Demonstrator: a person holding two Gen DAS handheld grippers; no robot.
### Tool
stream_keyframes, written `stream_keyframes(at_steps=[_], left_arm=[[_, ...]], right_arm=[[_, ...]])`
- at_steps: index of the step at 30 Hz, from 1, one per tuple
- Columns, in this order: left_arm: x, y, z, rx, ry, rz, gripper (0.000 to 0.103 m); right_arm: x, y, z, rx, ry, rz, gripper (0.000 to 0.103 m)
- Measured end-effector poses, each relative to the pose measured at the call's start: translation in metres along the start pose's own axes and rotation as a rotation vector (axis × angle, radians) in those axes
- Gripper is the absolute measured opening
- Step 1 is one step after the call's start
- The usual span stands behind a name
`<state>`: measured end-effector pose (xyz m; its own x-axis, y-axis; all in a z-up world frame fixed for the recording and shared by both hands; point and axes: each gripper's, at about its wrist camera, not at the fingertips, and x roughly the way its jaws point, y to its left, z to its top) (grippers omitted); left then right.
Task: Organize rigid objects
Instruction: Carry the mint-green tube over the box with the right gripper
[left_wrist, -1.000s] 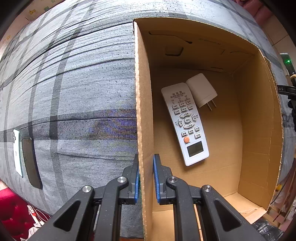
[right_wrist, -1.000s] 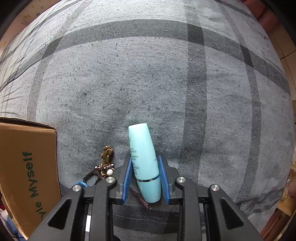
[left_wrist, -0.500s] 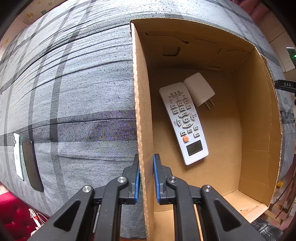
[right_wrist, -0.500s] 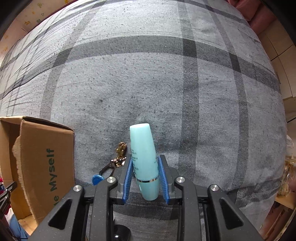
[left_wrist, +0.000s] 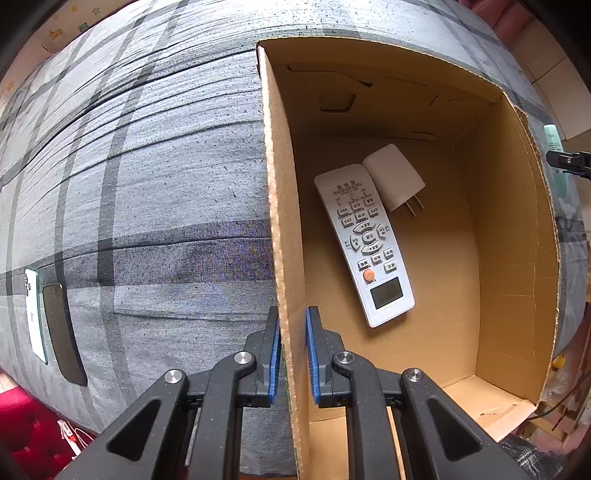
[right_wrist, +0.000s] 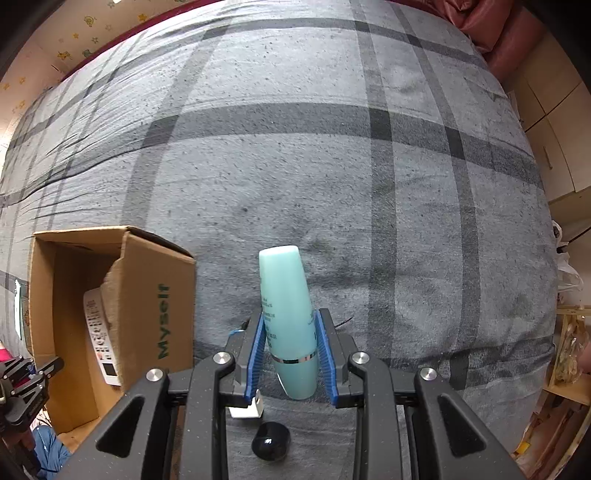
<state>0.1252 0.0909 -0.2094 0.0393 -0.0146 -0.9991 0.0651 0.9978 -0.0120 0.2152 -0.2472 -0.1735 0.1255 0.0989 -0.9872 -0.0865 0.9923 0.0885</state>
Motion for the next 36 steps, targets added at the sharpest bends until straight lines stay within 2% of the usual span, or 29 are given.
stream_keyframes(at_steps=[19,36], left_arm=[[-0.001,-0.005,-0.003,0.03,-0.012,0.0,0.013],[-0.005,-0.004,-0.005,0.031,-0.02,-0.009,0.013]], right_arm=[[-0.046,0.063,-0.016,-0.037,-0.039,0.046,0.029],[-0.054,0.137,-0.023,-0.136,-0.031,0.117,0.029]])
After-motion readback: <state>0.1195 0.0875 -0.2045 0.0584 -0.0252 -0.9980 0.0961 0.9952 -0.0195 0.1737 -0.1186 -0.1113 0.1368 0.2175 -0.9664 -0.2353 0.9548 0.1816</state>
